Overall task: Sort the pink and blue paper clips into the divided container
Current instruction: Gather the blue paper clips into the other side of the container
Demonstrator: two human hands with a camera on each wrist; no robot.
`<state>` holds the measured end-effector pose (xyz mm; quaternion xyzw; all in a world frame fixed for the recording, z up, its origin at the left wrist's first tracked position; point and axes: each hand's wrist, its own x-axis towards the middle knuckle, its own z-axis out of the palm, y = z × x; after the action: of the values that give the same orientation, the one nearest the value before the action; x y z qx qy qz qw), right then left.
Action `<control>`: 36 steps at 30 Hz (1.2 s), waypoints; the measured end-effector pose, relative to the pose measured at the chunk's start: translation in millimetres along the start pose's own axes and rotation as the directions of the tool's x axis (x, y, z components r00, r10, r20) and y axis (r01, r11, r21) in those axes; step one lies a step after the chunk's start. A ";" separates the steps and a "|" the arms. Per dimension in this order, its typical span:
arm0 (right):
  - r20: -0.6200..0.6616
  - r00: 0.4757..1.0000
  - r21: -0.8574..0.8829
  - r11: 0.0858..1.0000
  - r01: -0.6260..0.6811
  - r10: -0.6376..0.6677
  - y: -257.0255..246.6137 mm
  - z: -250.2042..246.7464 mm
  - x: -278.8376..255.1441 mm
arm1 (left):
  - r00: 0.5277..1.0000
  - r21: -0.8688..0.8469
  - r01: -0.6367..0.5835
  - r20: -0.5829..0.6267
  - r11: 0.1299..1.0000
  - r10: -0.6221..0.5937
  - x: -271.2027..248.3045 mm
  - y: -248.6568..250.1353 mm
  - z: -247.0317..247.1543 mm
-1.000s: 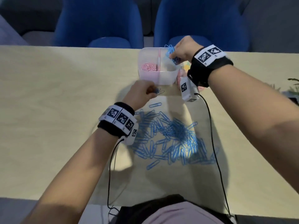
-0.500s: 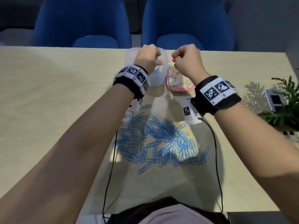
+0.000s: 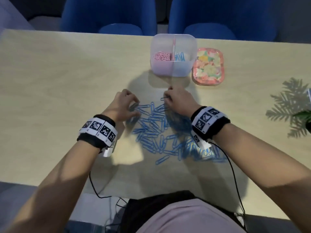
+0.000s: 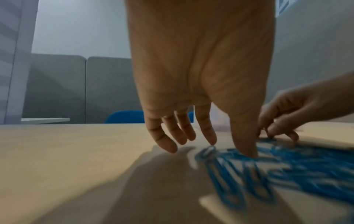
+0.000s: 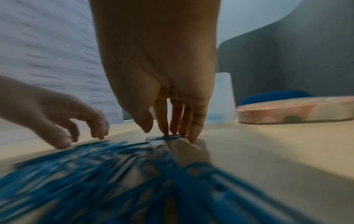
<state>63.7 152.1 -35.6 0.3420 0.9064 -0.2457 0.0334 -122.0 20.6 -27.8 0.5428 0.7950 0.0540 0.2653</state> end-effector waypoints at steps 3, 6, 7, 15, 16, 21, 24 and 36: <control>0.007 0.994 -0.101 0.989 0.111 -0.111 -19.5 16.4 -10.4 | 0.999 -0.029 -0.017 -0.039 0.999 0.016 -9.0 7.6 14.8; 0.103 0.978 -0.159 0.968 0.194 -0.179 -25.0 22.9 -21.7 | 0.994 -0.082 -0.107 -0.013 0.991 0.106 -14.2 24.8 27.5; 0.122 0.975 -0.125 0.971 0.203 -0.188 -23.5 21.8 -25.6 | 0.993 -0.098 -0.120 -0.003 0.988 0.120 -15.9 28.5 29.0; 0.182 0.980 -0.078 0.992 0.096 -0.080 -13.2 9.3 -35.6 | 0.987 -0.007 -0.123 0.104 0.992 0.123 -26.9 16.0 17.8; 0.191 0.975 -0.144 0.979 0.142 -0.113 -18.3 14.8 -37.2 | 0.987 -0.004 -0.125 0.105 0.992 0.125 -27.2 17.4 20.0; 0.108 0.980 -0.168 0.969 0.182 -0.165 -36.4 30.5 -43.4 | 0.990 -0.082 -0.137 0.016 0.987 0.139 -28.9 33.9 30.5; 0.089 0.986 -0.103 0.983 0.149 -0.140 -31.7 31.5 -46.3 | 0.985 -0.068 -0.171 0.011 0.983 0.172 -29.2 42.0 33.7; -0.011 0.970 0.609 0.771 -0.186 0.243 18.4 -94.9 2.4 | 0.988 -0.234 -0.153 -0.016 0.960 0.154 -19.7 44.1 25.4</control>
<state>83.7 209.9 39.3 0.4464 0.7360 -0.5009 -0.0900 -67.7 15.8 -25.8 0.5676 0.7383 0.1674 0.3236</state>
